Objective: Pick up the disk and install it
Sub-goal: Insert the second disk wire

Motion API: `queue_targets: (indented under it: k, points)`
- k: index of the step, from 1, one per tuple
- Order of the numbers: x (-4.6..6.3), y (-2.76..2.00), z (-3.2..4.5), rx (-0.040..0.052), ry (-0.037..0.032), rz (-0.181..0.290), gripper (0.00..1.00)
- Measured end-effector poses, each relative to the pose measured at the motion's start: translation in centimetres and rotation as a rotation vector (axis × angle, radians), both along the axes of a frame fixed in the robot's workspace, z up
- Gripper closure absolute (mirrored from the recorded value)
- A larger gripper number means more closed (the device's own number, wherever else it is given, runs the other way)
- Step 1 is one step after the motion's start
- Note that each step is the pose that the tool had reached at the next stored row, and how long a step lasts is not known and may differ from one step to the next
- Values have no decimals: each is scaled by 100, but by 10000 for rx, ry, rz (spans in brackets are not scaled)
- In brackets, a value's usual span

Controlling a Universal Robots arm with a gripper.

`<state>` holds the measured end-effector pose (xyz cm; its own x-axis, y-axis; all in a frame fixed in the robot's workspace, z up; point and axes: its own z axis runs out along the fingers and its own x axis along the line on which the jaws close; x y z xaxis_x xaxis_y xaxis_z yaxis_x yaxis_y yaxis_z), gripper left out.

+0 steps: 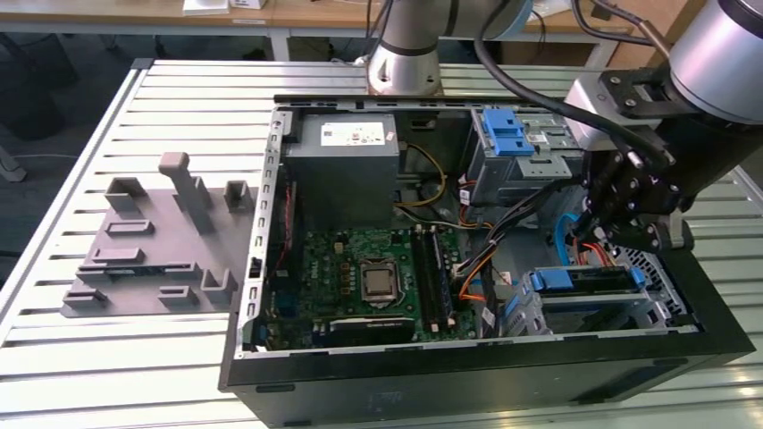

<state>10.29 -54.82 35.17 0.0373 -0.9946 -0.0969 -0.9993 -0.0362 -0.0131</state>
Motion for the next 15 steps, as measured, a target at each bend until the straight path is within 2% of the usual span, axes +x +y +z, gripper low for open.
queue_targets:
  k: [2, 5, 15]
  points:
    - [0, -5, -7, 45, -1, 0, 84]
    - [0, -29, -16, 65, -1, 0, 84]
    - [0, -79, -37, 72, -1, 0, 84]
